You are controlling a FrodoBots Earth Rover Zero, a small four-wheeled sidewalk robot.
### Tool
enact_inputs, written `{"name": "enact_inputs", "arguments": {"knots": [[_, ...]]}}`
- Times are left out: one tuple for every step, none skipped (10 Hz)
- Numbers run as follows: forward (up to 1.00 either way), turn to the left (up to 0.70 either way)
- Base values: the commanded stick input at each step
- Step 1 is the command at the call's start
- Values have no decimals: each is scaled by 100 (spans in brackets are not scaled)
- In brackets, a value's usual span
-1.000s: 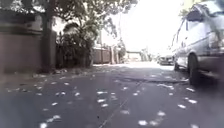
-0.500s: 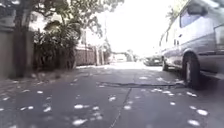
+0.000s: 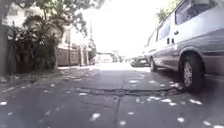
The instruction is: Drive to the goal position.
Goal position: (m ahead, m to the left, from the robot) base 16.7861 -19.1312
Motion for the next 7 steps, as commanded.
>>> {"name": "enact_inputs", "arguments": {"knots": [[100,3],[100,3],[100,3],[100,3],[100,3],[100,3],[100,3]]}}
